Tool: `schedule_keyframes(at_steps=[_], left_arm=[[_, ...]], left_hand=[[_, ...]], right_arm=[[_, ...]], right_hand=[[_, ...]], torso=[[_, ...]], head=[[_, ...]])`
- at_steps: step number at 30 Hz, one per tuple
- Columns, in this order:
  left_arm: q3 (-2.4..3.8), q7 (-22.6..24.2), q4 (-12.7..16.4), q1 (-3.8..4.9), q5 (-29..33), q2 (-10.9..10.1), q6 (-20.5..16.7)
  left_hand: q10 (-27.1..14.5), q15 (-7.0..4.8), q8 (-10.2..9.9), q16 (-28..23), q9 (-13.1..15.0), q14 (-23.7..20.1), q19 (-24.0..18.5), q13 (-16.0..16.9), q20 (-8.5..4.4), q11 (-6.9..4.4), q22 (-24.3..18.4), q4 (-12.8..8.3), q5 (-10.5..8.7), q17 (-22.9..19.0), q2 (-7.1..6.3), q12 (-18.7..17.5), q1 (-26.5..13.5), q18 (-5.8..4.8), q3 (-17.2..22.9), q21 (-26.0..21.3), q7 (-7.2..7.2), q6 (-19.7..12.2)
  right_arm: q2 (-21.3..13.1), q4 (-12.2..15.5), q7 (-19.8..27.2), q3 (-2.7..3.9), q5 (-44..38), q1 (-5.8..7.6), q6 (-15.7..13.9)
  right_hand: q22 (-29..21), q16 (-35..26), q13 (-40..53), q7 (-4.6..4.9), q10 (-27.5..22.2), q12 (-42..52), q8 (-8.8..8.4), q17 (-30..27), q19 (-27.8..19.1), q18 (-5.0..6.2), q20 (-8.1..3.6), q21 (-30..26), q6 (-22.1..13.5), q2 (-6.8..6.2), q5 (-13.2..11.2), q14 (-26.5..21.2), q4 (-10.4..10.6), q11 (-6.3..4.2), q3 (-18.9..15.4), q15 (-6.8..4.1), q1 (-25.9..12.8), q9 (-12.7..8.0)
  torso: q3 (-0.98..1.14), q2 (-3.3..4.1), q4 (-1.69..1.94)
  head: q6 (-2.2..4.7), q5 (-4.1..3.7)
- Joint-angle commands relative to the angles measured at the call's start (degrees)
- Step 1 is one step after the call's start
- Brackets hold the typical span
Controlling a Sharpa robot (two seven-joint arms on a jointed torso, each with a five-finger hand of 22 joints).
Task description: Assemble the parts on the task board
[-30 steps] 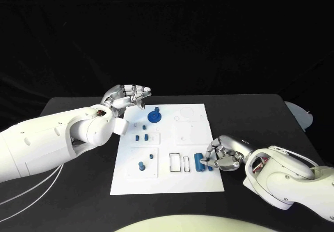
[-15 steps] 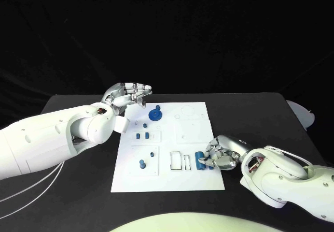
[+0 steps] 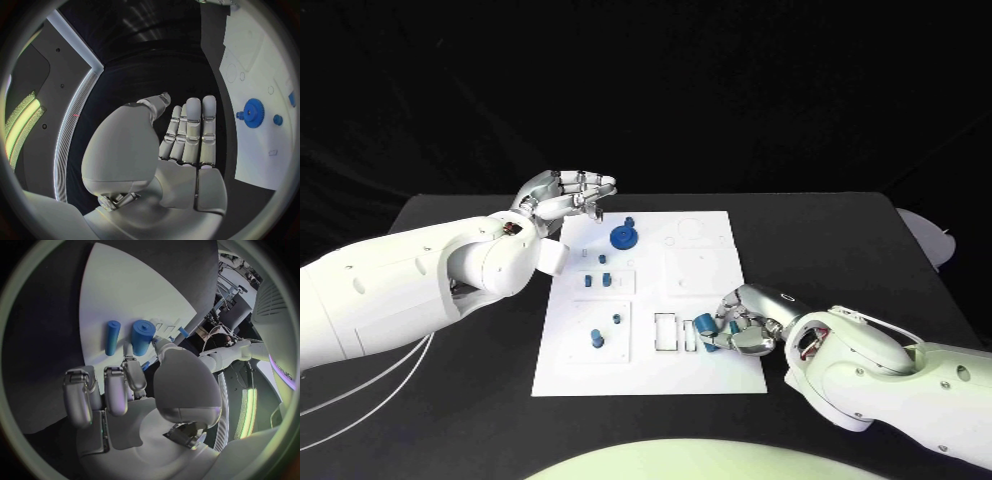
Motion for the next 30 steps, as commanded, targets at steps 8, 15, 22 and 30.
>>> schedule_keyframes(at_steps=[8, 15, 22, 30], left_arm=[[0.04, 0.1, 0.3, 0.05, -0.2, 0.0, 1.0], [0.04, 0.1, 0.3, 0.05, -0.2, -0.1, 1.0], [0.04, 0.1, 0.3, 0.05, -0.2, -0.1, 1.0], [0.04, 0.0, 0.3, 0.05, -0.2, 0.0, 1.1]], left_hand=[[-0.5, -0.03, 0.2, -0.1, -0.1, -0.4, 0.2, -0.1, 0.07, 0.09, -0.1, 0.2, 0.3, -0.1, -0.21, 0.3, -0.2, 0.83, 0.1, -0.3, 0.42, 0.0], [-0.5, -0.03, 0.2, -0.1, -0.1, -0.4, 0.2, -0.1, 0.07, 0.09, -0.1, 0.2, 0.3, -0.1, -0.21, 0.3, -0.2, 0.83, 0.1, -0.3, 0.42, 0.0], [-0.5, -0.03, 0.2, -0.1, -0.1, -0.4, 0.2, -0.1, 0.07, 0.09, -0.1, 0.2, 0.3, -0.1, -0.21, 0.3, -0.2, 0.83, 0.1, -0.3, 0.42, 0.0], [-0.5, -0.03, 0.2, -0.1, -0.1, -0.4, 0.2, -0.1, 0.07, 0.09, -0.1, 0.2, 0.3, -0.1, -0.21, 0.3, -0.2, 0.83, 0.1, -0.3, 0.42, 0.0]], right_arm=[[1.5, -1.2, -1.1, -0.06, -3.9, -0.88, 2.2], [1.8, -1.3, -1.8, -0.05, -4.3, -1.08, 0.8], [2.0, -1.6, -2.6, -0.05, -3.5, -1.14, 2.0], [2.4, -1.9, -3.5, -0.06, -0.8, -1.17, 3.4]], right_hand=[[14.9, 0.4, 0.2, -0.37, 0.2, 0.4, 0.46, 3.4, 5.8, -0.7, -0.63, 0.3, 0.2, -0.39, 0.2, 3.8, -0.2, -0.26, -0.6, -0.38, 0.7, 0.1], [15.0, 0.5, 0.5, -0.52, 0.3, 0.6, 0.92, 3.5, 5.9, -0.75, -0.72, 0.5, 0.5, 0.28, 1.0, 3.8, -0.1, -0.39, -0.6, -0.49, 1.7, 0.2], [15.0, 0.5, 0.5, -0.58, 0.2, 0.4, 1.11, 3.5, 5.8, -0.73, -0.81, 0.4, 0.5, 0.56, 1.8, 3.8, -0.3, -0.47, -0.5, -0.57, 2.9, 0.1], [14.9, 0.5, 0.4, -0.56, 0.1, 0.2, 1.16, 3.5, 5.8, -0.72, -0.84, 0.3, 0.4, 0.58, 2.6, 3.8, -0.2, -0.47, -0.6, -0.57, 3.8, 0.0]], torso=[[-0.02, -0.06, 0.14], [-0.04, -0.08, 0.19], [-0.06, -0.09, 0.16], [-0.08, -0.12, 0.2]], head=[[-0.06, 0.0], [-0.07, -0.06], [-0.09, -0.1], [-0.04, -0.39]])
